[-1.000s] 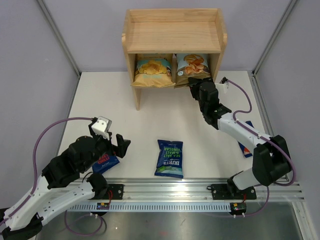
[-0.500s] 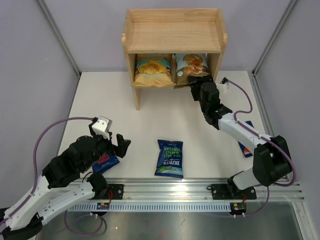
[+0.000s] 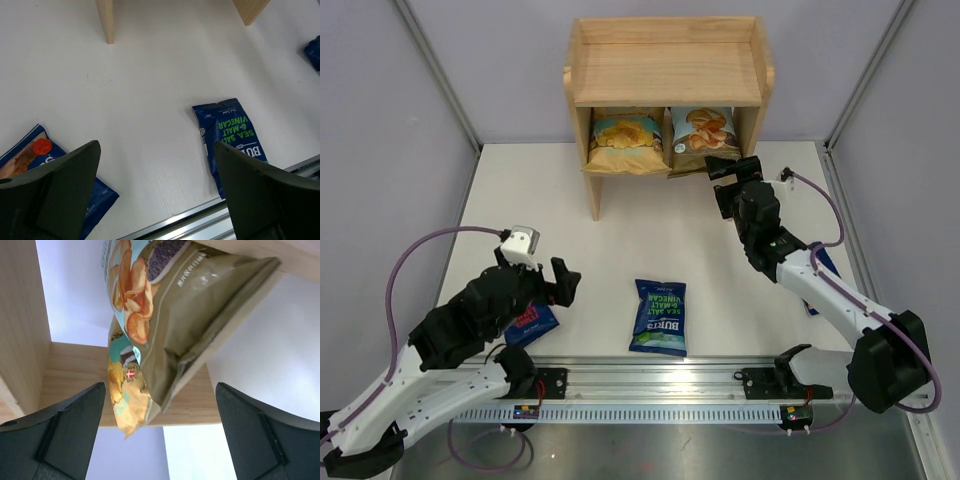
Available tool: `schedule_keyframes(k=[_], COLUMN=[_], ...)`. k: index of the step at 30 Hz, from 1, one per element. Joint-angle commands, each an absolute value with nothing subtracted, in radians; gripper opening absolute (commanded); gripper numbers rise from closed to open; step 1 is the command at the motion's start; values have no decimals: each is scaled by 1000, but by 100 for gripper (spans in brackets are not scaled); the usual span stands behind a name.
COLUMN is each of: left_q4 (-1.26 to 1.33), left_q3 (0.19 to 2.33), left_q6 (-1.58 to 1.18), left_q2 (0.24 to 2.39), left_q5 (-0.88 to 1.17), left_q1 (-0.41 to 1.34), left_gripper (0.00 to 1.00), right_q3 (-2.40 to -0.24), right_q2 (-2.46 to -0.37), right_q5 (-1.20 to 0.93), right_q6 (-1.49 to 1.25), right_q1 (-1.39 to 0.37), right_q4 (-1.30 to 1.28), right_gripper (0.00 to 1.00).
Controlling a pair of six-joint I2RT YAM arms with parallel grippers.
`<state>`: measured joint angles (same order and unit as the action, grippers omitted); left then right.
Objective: Place and organize the chips bags onto the shelf
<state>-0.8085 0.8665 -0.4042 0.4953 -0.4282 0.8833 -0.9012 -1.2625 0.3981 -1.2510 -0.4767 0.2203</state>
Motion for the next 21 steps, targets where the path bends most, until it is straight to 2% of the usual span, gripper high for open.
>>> schedule_keyframes(k=[1,9,12,16,21], left_q4=[-689,-461,-401,-339,-195], left_q3=[862,729,706,681,634], left_q6=[-508,-563,-574,-587,-597], left_q2=[503,606,663,741,827], left_q5=[-437,-315,-290,-258,-192], left_q1=[884,884,884,884,884], left_gripper=[99,99,99,99,99], right_q3=[-829,-795,-831,-926,-885], right_q2=[-1145,-898,-812,-778,-665], right_q5=[400,373,273,133,-113], right_q6=[-1183,-847,-623,-537,-482], right_q1=[-471,-471,-471,-471,-471], right_q4=[212,54,-85,-384,-437], right_gripper=[99,99,99,99,99])
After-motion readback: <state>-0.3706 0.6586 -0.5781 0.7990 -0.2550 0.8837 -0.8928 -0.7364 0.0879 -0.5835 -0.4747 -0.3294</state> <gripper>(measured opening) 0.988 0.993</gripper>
